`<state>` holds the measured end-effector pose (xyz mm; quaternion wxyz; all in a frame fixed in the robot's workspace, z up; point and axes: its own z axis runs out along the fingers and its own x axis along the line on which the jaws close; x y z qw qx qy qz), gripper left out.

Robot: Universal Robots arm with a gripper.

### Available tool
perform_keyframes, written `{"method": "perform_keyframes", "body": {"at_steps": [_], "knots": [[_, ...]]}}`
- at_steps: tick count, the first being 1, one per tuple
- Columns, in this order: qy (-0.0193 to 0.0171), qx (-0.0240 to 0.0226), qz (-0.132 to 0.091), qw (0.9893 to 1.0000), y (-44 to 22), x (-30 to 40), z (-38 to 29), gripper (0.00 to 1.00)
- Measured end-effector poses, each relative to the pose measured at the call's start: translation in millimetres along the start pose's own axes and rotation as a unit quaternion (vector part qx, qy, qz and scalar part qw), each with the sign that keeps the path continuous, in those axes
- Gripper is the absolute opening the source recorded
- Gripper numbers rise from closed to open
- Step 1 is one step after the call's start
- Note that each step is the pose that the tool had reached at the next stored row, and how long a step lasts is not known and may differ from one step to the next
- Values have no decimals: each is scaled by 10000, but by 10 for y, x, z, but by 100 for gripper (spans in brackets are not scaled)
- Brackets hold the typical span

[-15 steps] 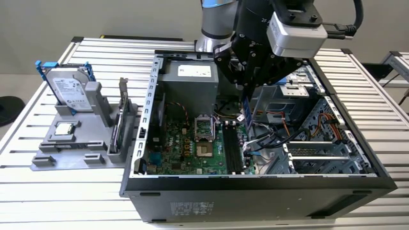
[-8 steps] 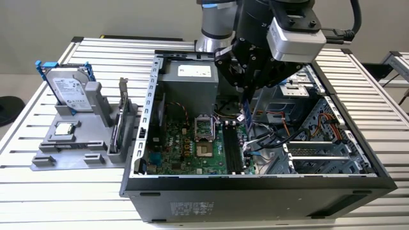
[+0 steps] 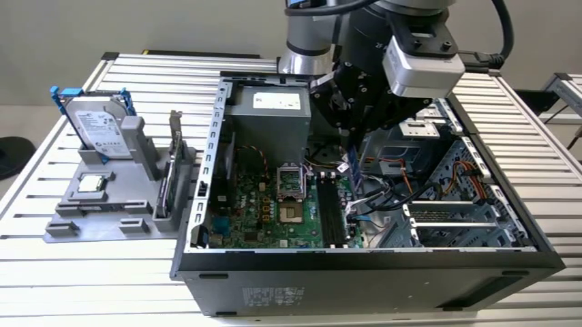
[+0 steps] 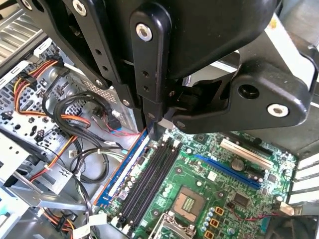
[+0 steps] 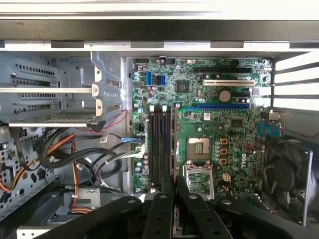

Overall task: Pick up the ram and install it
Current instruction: 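Insert the ram into the slot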

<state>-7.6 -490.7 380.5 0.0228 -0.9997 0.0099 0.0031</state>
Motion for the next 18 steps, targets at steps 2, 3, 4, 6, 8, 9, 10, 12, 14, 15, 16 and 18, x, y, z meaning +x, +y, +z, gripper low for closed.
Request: {"method": "perform_keyframes", "body": {"at_steps": [2, 3, 4, 6, 8, 9, 10, 12, 14, 15, 16, 18], "knots": [[0, 0, 0, 10000, 1, 13, 24, 0], [0, 0, 0, 10000, 1, 19, 35, 0], [0, 0, 0, 10000, 2, 25, 47, 0], [0, 0, 0, 10000, 2, 35, 69, 0], [0, 0, 0, 10000, 4, 44, 94, 0], [0, 0, 0, 10000, 4, 48, 107, 0], [0, 0, 0, 10000, 5, 51, 123, 0], [0, 0, 0, 10000, 6, 56, 155, 0], [0, 0, 0, 10000, 7, 61, 183, 0], [0, 0, 0, 10000, 8, 63, 197, 0], [0, 0, 0, 10000, 8, 65, 211, 0], [0, 0, 0, 10000, 10, 68, 241, 0]]}}
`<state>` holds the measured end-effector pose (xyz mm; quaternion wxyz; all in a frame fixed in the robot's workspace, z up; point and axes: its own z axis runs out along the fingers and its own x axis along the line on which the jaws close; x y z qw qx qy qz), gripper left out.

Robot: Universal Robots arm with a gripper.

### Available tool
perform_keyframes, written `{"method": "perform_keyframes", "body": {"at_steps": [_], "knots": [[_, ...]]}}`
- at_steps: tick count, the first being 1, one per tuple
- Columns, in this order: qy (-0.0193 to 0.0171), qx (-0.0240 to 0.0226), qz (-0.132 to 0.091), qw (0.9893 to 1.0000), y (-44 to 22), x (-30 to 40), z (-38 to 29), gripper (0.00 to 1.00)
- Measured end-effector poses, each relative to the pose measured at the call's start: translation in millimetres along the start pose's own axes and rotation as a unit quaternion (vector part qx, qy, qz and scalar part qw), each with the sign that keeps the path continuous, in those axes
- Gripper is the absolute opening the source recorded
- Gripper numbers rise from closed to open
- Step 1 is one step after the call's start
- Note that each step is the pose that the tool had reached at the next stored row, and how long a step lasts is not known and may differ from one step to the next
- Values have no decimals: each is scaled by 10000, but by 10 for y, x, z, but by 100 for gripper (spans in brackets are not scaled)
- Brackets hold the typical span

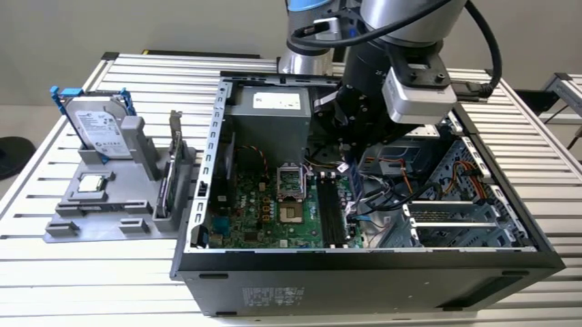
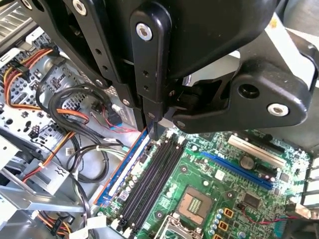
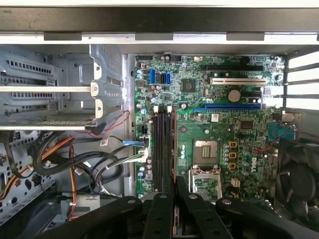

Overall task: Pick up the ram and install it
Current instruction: 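Insert the ram into the slot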

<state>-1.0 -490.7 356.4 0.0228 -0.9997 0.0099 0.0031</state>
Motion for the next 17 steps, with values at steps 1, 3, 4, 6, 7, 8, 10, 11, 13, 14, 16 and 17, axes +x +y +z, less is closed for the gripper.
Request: {"method": "perform_keyframes", "body": {"at_steps": [1, 3, 4, 6, 7, 8, 10, 11, 13, 14, 16, 17], "knots": [[0, 0, 0, 10000, 0, 2, 14, 0], [0, 1, 0, 10000, 2, 4, 43, 0], [0, 1, 0, 10000, 3, 5, 58, 0], [0, 0, 0, 10000, 4, 6, 87, 0], [0, 0, 0, 10000, 5, 7, 100, 0], [0, 0, 0, 10000, 5, 7, 112, 0], [0, 0, 0, 10000, 6, 8, 134, 0], [0, 0, 0, 10000, 6, 9, 144, 0], [0, 0, 0, 10000, 7, 10, 162, 0], [0, 0, 0, 10000, 7, 10, 169, 0], [0, 0, 0, 10000, 8, 11, 183, 0], [0, 0, 0, 10000, 8, 11, 189, 0]]}}
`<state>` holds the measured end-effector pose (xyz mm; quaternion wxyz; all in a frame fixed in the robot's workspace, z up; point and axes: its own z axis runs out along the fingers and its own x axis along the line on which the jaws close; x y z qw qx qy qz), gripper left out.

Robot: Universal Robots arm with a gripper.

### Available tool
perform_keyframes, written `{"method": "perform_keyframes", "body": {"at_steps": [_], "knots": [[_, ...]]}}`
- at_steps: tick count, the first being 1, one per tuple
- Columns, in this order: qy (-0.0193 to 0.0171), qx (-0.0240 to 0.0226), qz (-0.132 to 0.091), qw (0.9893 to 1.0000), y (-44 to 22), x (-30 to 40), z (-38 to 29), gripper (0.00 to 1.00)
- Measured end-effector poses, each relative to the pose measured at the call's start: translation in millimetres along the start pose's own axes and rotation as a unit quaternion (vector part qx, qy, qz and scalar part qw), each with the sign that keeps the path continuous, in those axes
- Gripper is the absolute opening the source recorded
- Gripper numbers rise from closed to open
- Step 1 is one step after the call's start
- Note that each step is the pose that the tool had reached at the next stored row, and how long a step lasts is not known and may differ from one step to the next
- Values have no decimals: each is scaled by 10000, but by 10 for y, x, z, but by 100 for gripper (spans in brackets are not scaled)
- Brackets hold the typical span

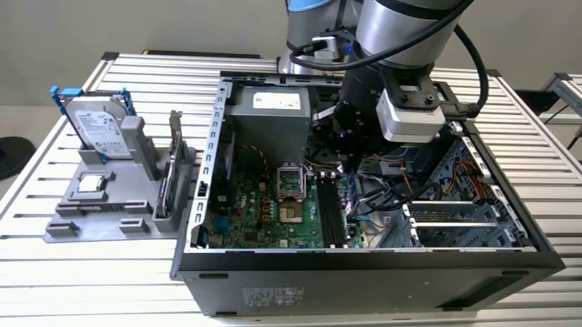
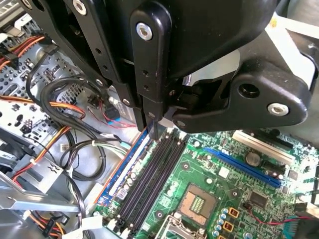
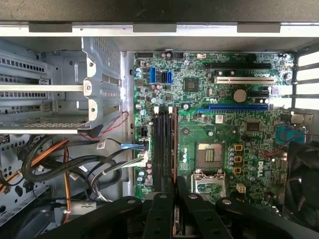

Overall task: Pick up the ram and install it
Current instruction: 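Insert the ram into the slot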

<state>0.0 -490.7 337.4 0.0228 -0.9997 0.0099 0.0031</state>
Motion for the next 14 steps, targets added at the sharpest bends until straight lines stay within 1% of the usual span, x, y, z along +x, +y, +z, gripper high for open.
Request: {"method": "perform_keyframes", "body": {"at_steps": [7, 14], "knots": [[0, 0, 0, 10000, 2, 1, 42, 0], [0, 0, 0, 10000, 3, 2, 67, 0]]}}
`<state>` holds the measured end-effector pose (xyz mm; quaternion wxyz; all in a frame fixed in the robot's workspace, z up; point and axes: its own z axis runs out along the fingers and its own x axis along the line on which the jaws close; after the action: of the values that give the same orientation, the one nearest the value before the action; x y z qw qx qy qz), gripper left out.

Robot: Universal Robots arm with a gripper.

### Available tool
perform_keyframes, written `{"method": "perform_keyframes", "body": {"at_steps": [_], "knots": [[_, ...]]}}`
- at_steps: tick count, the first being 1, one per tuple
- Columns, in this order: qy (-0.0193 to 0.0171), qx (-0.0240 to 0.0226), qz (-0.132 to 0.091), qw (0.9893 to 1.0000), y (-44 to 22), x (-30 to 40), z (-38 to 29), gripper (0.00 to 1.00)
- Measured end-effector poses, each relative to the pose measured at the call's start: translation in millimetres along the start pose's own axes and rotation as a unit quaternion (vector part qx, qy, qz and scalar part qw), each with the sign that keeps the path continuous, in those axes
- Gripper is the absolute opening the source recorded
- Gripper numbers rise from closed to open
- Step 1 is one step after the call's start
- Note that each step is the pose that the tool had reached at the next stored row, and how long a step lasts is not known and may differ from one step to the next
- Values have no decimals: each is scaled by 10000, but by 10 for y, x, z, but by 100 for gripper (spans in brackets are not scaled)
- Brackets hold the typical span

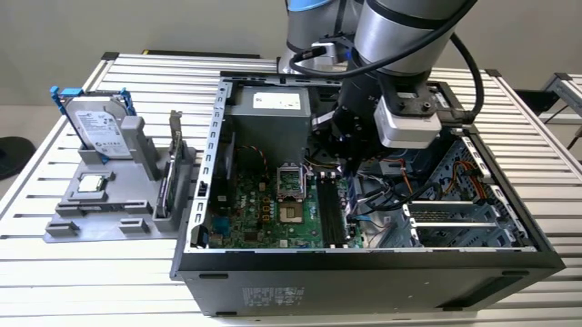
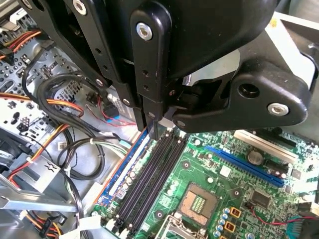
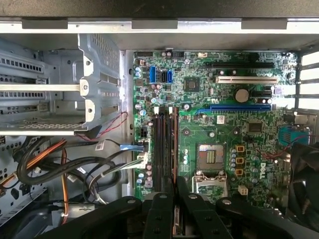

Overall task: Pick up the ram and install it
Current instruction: 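Insert the ram into the slot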

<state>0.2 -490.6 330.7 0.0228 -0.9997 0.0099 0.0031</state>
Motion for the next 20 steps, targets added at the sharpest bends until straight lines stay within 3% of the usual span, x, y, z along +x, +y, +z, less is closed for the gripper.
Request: {"method": "perform_keyframes", "body": {"at_steps": [20], "knots": [[0, 0, 0, 10000, 4, 2, 78, 0]]}}
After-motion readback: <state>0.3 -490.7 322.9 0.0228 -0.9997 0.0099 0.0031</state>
